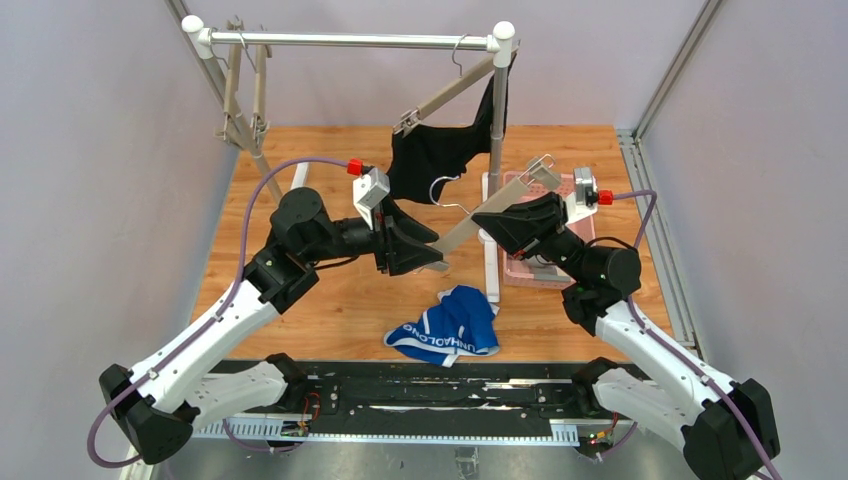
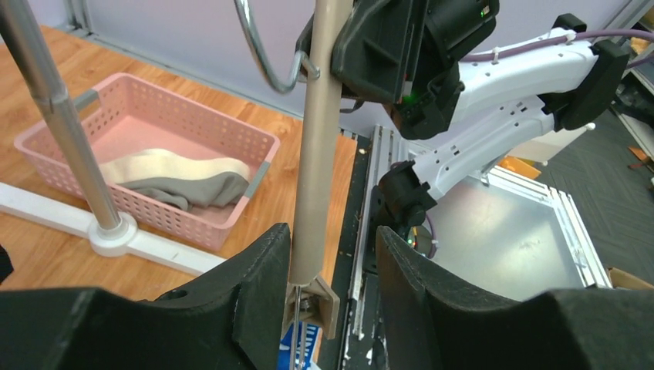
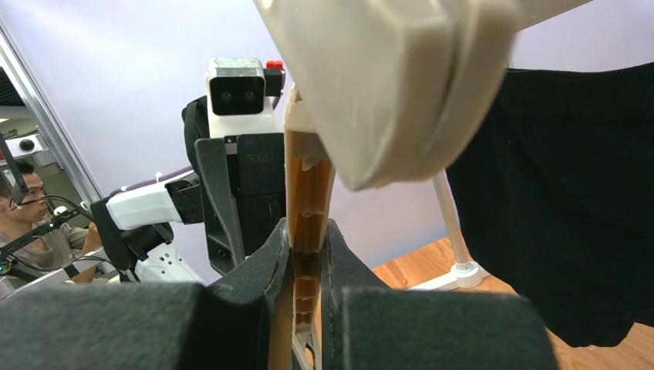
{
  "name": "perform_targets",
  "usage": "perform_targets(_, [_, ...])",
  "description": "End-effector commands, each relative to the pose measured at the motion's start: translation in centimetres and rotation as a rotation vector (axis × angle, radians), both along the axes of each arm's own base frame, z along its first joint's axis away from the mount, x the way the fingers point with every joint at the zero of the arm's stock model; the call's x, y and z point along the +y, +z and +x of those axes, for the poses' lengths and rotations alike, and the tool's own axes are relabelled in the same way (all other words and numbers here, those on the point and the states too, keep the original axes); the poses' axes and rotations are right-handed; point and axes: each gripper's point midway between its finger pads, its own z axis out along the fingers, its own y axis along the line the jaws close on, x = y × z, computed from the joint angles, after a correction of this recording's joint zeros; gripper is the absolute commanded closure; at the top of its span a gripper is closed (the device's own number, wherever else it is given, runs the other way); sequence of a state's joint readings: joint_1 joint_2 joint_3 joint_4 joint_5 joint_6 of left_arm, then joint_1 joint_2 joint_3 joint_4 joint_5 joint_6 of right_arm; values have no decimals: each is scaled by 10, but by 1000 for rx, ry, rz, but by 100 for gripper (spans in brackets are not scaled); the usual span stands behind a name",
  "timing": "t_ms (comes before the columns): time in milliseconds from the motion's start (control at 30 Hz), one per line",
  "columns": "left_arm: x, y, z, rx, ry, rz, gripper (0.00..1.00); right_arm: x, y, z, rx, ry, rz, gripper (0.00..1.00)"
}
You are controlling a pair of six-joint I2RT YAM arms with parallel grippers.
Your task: Remove the underwear clipped to the hanger
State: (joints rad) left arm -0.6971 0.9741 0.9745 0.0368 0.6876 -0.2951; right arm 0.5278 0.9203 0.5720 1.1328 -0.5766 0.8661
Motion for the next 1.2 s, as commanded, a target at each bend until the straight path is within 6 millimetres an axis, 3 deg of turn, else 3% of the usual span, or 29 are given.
perform_targets(0, [-6, 13, 4, -27, -11, -19, 50, -1, 18, -12, -69, 16, 23, 100])
perform_targets(300, [-16, 6, 8, 0, -43, -16, 54, 1, 21, -8, -70, 20, 26, 99])
perform_targets(400, [-18, 5, 9, 3, -51, -14, 68, 2, 21, -7, -65, 24, 30, 99])
perform_targets(533, [-19, 5, 11, 13, -45, -14, 99, 3, 17, -7, -57, 32, 24, 99])
perform_targets(700, [-17, 14, 7, 4, -52, -32, 100, 3, 11, -6, -35, 24, 15, 99])
perform_targets(767, [-14, 21, 3, -2, -51, -47, 100, 3, 8, -5, -21, 19, 5, 90])
perform_targets(867, [-8, 29, -4, -10, -51, -65, 100, 3, 2, -2, 3, 2, -14, 59])
perform_targets(933, [-3, 31, -9, -13, -45, -56, 100, 2, -5, -1, 16, -9, -40, 46])
perform_targets(1067, [18, 18, -16, -5, 20, 58, 100, 4, -26, -2, 26, -33, -157, 38])
perform_targets(1167, [43, 10, -26, -17, 88, 139, 100, 5, -60, -4, 51, -77, -344, 38])
